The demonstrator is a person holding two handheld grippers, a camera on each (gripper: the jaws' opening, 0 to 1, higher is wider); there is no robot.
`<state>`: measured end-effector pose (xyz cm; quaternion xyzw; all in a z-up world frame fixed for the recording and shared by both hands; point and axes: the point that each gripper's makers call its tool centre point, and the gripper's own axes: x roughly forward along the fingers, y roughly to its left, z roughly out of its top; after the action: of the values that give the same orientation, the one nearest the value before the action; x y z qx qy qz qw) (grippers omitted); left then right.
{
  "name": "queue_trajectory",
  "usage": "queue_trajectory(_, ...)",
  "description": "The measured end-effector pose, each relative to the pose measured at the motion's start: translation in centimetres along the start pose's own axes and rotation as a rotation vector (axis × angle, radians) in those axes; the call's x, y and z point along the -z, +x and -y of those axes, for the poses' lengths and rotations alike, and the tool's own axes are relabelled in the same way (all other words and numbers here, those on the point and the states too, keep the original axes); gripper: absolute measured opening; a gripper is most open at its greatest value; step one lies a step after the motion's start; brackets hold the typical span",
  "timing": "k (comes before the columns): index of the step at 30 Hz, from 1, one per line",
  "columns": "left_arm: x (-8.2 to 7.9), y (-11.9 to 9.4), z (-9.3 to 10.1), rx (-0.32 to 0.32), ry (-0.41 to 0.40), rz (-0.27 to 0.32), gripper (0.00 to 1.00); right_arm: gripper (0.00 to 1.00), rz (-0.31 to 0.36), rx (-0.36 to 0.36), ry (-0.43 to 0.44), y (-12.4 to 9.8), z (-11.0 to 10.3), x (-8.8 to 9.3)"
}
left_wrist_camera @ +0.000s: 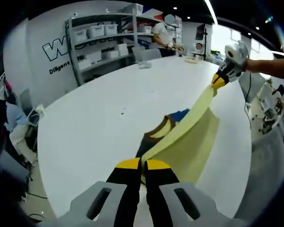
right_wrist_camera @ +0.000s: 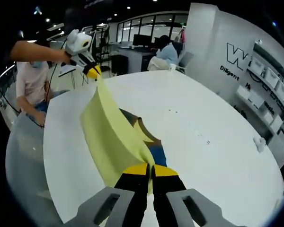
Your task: Fold the garment on the visible template until the final outline fits inside the template.
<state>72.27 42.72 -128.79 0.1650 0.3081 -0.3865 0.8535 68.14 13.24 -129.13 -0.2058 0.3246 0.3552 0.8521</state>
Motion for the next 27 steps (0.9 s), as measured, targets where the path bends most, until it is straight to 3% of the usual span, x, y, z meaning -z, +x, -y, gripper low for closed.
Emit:
queue_trajectory(6,0.1,1.3,-0.9,-0.017,-0.025,-0.001,0.01,0.0,-0.007,0.008,0.074,1.2,0.7,0.3)
queue_trajectory(27,1.9,5.8,-4.4,-0.059,-0.119,-0.032,0.01,0.0,-0.052,0.026,0.116,6.4,2.6,1.3)
